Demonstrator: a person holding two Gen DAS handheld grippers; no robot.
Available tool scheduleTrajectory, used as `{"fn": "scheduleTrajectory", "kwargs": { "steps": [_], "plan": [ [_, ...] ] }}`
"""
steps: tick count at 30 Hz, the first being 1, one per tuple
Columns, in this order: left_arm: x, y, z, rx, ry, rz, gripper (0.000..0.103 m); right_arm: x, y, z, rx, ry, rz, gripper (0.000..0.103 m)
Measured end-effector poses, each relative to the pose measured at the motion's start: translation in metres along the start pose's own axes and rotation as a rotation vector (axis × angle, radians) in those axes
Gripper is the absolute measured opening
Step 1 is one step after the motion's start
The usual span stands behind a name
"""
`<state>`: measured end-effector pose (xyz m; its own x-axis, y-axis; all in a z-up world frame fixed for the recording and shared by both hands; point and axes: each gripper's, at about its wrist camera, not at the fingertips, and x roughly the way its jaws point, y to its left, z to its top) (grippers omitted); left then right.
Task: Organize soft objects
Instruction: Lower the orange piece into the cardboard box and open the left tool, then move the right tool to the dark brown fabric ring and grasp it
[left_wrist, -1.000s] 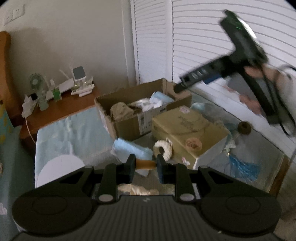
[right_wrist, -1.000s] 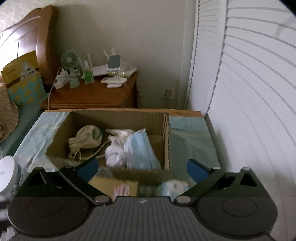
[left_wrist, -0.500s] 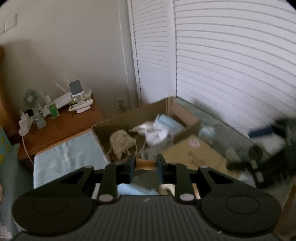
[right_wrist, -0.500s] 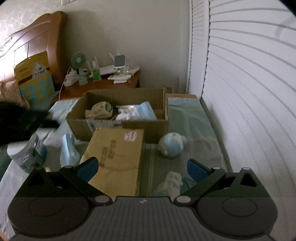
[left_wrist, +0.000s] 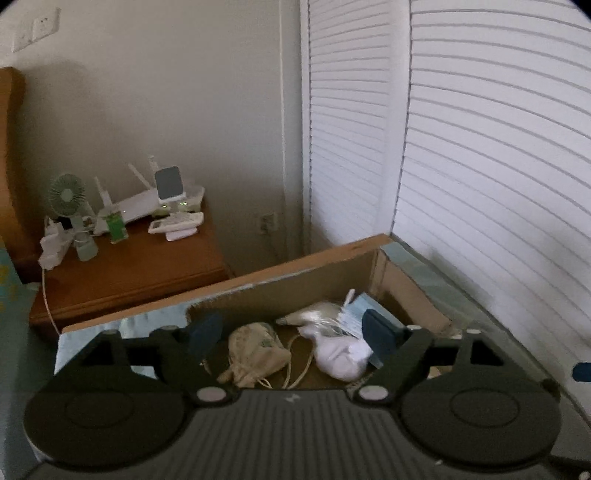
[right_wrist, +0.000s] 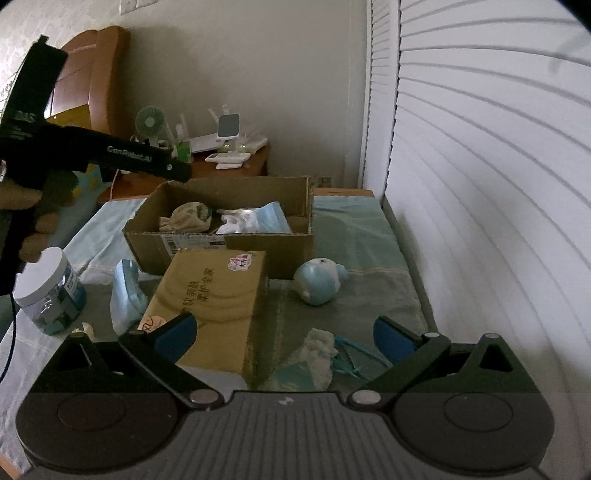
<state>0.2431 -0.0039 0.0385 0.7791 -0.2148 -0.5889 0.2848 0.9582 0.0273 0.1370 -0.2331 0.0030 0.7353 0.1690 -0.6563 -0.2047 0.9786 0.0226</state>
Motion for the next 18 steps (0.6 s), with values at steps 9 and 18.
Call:
{"fn": "scheduleTrajectory", "kwargs": {
  "steps": [9,18],
  "plan": [
    [-0.032,0.000,-0.013,-0.001,-0.004,0.018,0.091,-0.010,-0.005,-0.006,0.006,-0.009,0.001,0.103],
    [-0.084,-0.008,-0.048,0.014,-0.004,0.009,0.094,-0.023,-0.005,-0.019,-0.006,-0.017,-0.012,0.103]
  ]
}}
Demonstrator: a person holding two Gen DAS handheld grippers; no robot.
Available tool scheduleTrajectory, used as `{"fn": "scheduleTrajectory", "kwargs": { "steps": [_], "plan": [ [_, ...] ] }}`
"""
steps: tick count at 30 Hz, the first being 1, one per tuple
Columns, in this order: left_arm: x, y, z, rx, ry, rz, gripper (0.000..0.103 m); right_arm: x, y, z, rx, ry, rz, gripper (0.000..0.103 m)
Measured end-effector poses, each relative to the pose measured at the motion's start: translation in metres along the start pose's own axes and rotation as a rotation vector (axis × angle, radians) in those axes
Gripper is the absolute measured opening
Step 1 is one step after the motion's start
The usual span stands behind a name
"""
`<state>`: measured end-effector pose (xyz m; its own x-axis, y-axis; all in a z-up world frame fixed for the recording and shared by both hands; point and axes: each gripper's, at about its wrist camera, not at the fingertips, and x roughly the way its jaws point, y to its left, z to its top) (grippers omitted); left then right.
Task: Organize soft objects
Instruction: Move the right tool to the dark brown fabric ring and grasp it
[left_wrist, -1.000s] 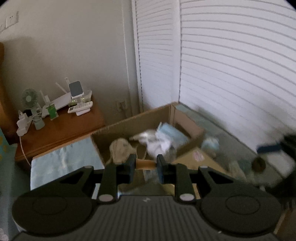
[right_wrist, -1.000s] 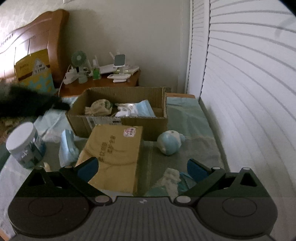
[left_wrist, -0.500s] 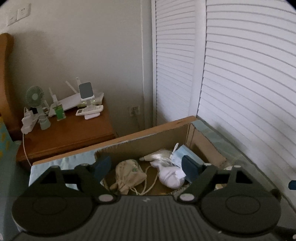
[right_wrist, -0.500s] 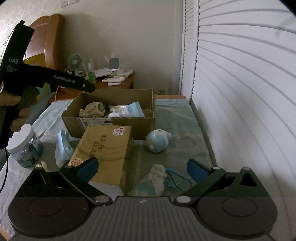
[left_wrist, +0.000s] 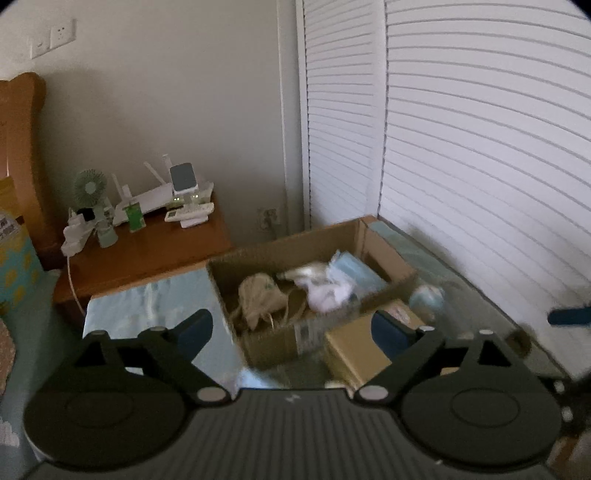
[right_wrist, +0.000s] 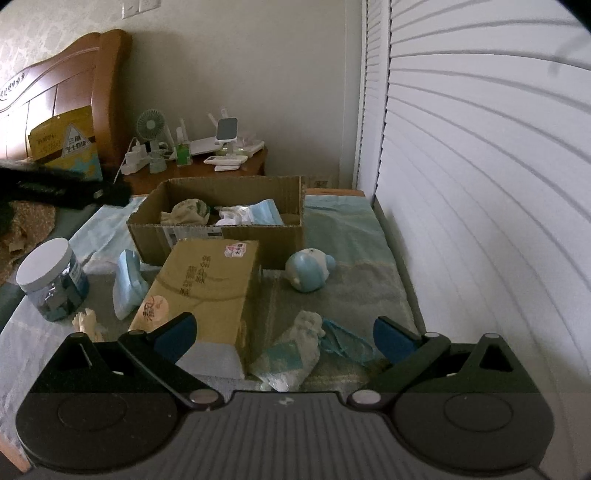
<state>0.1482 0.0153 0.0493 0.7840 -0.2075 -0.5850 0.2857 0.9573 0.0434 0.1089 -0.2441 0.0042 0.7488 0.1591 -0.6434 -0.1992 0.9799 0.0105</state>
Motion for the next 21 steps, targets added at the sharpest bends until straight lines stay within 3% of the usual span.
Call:
{"fn": "scheduleTrajectory", "kwargs": {
  "steps": [7,13,21],
  "plan": [
    [-0.024,-0.014,-0.044,0.024,0.034,-0.030,0.094,-0.004,-0.004,-0.018,0.002,0.023,-0.032,0.103],
    [-0.018,-0.021,-0.080,0.036,0.080,0.018,0.094,-0.002,-0.013,-0.035,0.017,0.060,-0.068,0.103],
    [-0.004,-0.014,-0.113,-0.034,0.147,0.051,0.094,0.017,-0.023,-0.053,0.028,0.118,-0.120,0.103]
  ]
}}
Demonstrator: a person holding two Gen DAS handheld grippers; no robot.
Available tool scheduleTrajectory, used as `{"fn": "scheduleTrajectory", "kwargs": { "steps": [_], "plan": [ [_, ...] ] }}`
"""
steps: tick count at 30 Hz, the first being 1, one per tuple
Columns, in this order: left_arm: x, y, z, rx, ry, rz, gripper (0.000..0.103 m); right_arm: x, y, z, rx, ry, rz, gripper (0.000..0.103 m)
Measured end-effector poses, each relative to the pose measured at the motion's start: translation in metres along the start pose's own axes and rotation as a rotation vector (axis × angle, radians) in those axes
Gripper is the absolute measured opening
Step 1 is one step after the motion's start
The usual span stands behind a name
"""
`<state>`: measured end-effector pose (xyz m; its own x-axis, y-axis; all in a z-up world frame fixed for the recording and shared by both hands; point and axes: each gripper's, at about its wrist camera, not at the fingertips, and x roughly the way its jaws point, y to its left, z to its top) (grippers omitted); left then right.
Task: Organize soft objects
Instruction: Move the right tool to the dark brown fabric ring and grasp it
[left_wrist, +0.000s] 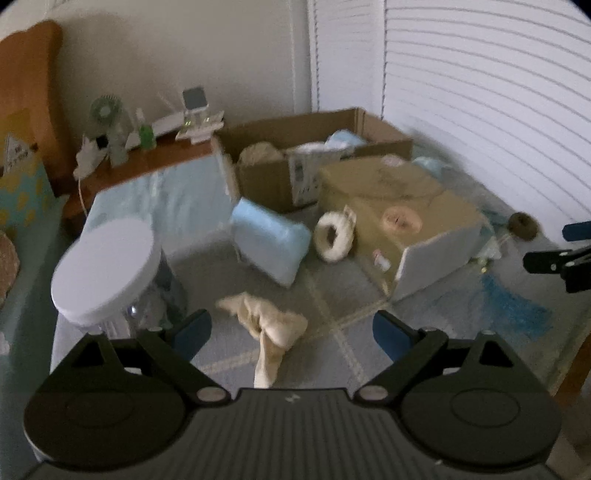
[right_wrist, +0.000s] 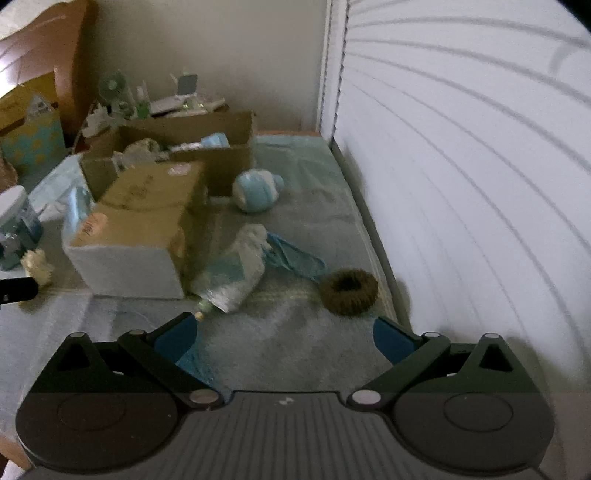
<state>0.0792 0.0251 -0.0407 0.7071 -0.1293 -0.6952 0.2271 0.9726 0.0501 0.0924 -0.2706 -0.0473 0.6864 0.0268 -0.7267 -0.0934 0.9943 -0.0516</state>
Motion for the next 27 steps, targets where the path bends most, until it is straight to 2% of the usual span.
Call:
{"fn": "scheduleTrajectory", "kwargs": {
  "steps": [6,13,21,25,27],
  "plan": [
    [0.014,0.003,-0.007,-0.027,0.031,0.014,0.094,0.016,-0.005,-0.003,0.013,0.018,-0.028,0.102],
    [0.028,0.004,-0.008,-0.044,0.058,0.012,0.094,0.031,-0.010,-0.001,0.021,0.021,-0.065,0.085],
    [0.033,0.009,-0.007,-0.073,0.051,-0.008,0.093,0.042,-0.015,0.003,0.049,0.002,-0.079,0.084],
    [0.033,0.010,-0.007,-0.082,0.047,-0.019,0.088,0.047,-0.017,0.007,0.060,-0.009,-0.082,0.079],
    [0.032,0.011,-0.006,-0.082,0.041,-0.023,0.079,0.049,-0.018,0.009,0.061,-0.012,-0.096,0.075]
  ]
}}
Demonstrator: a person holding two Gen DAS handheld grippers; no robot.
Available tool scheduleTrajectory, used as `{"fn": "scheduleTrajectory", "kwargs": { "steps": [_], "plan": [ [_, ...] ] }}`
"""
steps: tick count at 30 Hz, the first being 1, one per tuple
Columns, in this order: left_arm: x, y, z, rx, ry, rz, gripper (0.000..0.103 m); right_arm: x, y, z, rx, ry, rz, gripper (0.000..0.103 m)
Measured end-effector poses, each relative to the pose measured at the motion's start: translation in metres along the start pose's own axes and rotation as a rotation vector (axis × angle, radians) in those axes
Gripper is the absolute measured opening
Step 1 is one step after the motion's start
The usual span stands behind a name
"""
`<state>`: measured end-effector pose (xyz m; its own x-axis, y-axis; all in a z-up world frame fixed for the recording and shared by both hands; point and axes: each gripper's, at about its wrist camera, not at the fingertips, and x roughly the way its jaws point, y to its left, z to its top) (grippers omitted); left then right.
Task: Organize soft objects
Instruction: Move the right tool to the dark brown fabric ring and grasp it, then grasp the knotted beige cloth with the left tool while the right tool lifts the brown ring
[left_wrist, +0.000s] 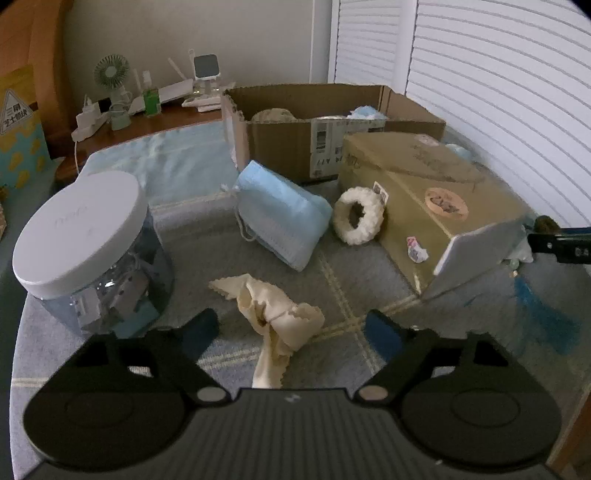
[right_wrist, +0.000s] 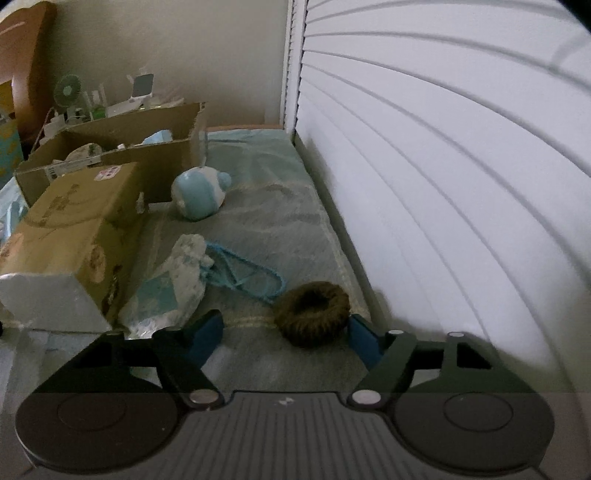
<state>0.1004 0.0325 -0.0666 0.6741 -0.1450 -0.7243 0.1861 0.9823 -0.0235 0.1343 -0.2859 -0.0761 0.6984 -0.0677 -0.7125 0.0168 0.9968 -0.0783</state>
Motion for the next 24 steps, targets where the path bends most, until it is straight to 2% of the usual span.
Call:
{"fn": "scheduleTrajectory", "kwargs": {
  "steps": [6,10,17,24],
  "plan": [
    [-0.0007,0.0008,0.0029,0.002,-0.004,-0.007,0.066,0.0029,-0.0022,0.0032,0.012,-0.012,-0.008,0.069],
    [-0.0015,0.0021,0.0040,-0.001,-0.007,-0.012,0.055,0.0042,-0.0030,0.0049,0.020,-0.012,-0.023,0.055],
    [-0.0033,0.0042,0.0047,0.002,-0.004,-0.017,0.038,0.0015,-0.0013,0.0053,0.009,-0.016,-0.035,0.047],
    [-0.0097,0.0048,0.0066,0.032,-0.001,-0.041,0.034,-0.0054,-0.0018,0.0062,0.005,-0.012,-0.032,0.045]
  ]
}}
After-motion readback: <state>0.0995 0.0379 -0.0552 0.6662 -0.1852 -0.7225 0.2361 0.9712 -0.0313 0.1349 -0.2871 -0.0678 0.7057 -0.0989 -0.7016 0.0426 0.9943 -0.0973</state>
